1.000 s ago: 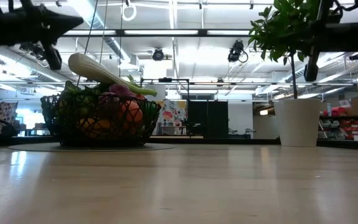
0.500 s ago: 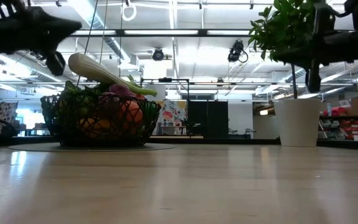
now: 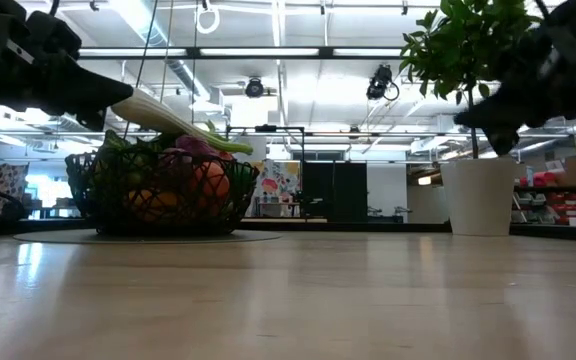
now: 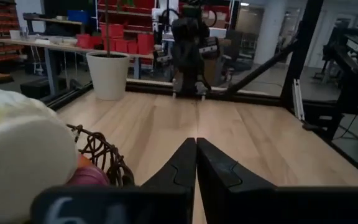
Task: Build produce basket
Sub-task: Return to Home Position
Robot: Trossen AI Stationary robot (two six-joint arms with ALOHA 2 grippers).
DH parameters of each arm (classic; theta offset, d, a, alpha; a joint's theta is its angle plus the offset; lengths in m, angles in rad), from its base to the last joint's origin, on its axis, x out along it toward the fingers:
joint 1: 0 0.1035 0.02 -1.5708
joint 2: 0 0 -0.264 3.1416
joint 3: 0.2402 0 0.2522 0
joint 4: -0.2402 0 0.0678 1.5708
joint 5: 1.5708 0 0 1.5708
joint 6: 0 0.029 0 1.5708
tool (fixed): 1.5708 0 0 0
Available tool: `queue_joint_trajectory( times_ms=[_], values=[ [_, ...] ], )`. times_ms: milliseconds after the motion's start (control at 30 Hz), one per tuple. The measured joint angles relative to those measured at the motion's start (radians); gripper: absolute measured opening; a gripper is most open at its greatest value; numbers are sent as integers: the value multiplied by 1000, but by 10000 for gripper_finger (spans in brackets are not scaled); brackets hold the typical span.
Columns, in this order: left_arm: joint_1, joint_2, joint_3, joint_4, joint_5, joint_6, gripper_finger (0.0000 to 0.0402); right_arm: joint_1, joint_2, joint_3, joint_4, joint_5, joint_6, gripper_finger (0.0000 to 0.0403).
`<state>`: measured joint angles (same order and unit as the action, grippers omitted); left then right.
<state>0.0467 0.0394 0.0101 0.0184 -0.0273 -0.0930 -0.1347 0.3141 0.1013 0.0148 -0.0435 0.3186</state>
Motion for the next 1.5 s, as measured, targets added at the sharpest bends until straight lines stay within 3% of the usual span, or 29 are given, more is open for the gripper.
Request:
queue_joint_trajectory(
  times_ms=[200, 433, 1233, 1500],
  values=[
    [0, 0, -1, 20, -2, -20, 29, 23, 10, -34, -150, -16, -24, 11],
    [0, 0, -1, 24, -3, -32, 27, 38, 36, -46, -116, 32, -51, 9],
    [0, 0, -1, 29, -2, -27, 27, 38, 35, -46, -114, 35, -49, 24],
    [0, -1, -1, 30, -2, -27, 34, 38, -166, -45, -114, 28, -49, 24]
  ],
)
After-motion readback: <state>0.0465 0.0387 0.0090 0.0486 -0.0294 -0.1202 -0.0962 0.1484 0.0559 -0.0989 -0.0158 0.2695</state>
